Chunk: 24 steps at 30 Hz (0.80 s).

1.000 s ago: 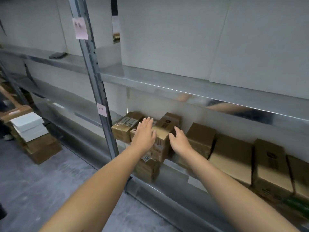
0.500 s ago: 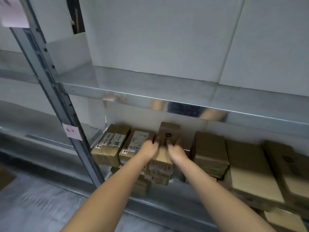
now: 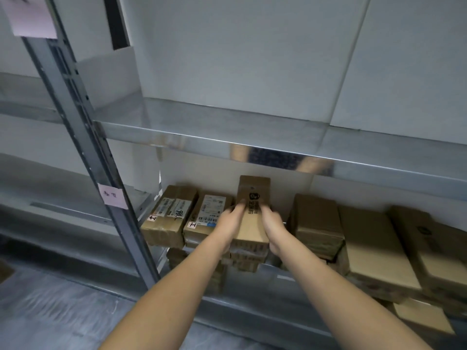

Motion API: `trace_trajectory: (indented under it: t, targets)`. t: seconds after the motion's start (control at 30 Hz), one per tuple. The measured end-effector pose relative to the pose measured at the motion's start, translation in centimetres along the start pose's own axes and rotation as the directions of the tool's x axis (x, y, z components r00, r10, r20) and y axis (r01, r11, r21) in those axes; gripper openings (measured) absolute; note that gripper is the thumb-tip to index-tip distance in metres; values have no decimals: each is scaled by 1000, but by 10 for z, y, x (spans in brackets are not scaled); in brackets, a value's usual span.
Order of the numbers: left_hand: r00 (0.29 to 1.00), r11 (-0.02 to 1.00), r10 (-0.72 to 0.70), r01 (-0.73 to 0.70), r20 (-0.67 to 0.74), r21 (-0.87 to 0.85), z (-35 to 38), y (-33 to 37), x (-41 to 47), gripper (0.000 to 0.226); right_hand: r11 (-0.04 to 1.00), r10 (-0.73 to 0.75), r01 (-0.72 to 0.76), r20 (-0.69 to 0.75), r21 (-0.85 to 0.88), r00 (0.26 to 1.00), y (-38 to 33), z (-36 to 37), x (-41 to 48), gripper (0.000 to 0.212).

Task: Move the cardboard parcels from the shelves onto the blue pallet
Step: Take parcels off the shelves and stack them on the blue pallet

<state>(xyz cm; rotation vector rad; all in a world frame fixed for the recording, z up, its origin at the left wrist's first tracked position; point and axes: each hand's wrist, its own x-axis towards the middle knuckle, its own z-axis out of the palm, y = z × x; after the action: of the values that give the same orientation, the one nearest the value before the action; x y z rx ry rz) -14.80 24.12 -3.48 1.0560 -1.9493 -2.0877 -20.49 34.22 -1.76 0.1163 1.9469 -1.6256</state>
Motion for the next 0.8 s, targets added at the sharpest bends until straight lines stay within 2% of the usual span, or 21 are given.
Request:
trace_trajectory:
  t: [0.13, 0.23, 0.33, 0.43, 0.63, 0.73, 0.8]
  targets:
    - [997, 998, 66, -67, -44, -16, 0, 11, -41, 62, 992, -50, 49, 5, 114, 999, -4, -9, -33, 57]
    - [983, 985, 155, -161, -101, -55, 8, 11, -81, 52, 977, -31, 31, -2, 211, 1000, 0, -25, -65, 63]
    - [963, 968, 239, -246, -121, -46, 22, 4, -127, 45, 964, -63, 37, 89, 262, 994, 10, -50, -97, 51]
    - [949, 956, 286, -292, -136, -29, 35, -10, -177, 39, 968, -101, 57, 172, 243, 980, 31, -73, -131, 43]
    - [940, 946, 323, -324, -109, 8, 49, -52, -270, 38, 970, -98, 28, 284, 241, 954, 89, -121, -186, 59]
    - [889, 906, 421, -403, -181, 130, 54, -85, -309, 31, 973, -105, 32, 318, 228, 942, 121, -143, -212, 67]
    - [871, 899, 436, -415, -226, 138, 58, -109, -333, 32, 981, -71, 9, 313, 195, 947, 143, -153, -234, 73]
